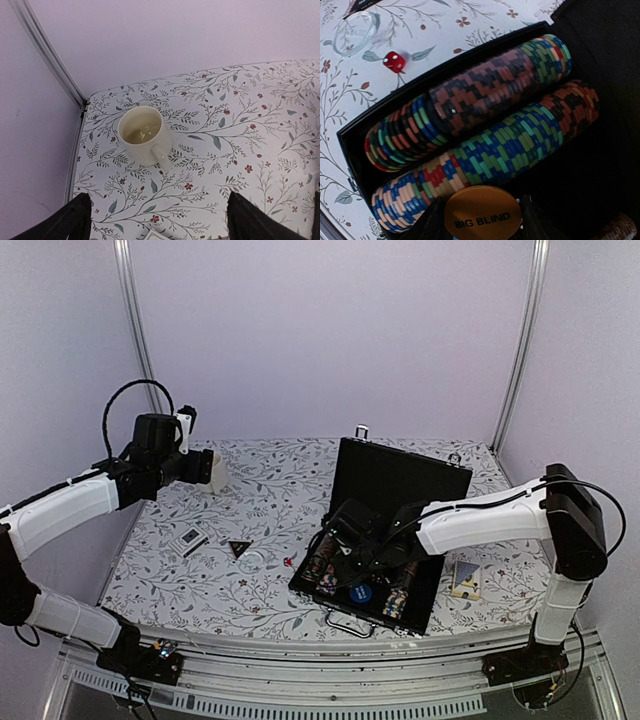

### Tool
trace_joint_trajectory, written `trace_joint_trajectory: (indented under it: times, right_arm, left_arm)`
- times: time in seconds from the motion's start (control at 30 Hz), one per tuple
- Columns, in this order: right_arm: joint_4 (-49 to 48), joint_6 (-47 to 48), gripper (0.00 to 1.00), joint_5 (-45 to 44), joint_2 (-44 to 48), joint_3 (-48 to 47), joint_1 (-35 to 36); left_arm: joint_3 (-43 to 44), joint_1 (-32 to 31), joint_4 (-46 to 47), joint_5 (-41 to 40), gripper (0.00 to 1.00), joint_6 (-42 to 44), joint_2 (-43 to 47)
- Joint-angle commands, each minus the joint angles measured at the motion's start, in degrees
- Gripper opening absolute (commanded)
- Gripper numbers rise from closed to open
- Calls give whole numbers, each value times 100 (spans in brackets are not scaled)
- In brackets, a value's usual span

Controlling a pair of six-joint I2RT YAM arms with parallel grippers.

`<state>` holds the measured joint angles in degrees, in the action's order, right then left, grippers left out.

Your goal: Pack up texas hold em set

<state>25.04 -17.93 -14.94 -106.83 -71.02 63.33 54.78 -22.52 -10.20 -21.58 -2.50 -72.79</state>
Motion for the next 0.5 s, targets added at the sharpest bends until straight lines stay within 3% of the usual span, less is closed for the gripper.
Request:
trace_joint_trajectory:
  times: [0.0, 0.47]
  right_arm:
    - [-69, -212, 50, -250, 176, 352, -331]
    - [-171, -222, 49, -334, 139, 530, -933]
  left_arm:
    - [61, -82, 19, -81, 94, 91, -51]
    - [59, -107, 18, -143, 94, 126, -42]
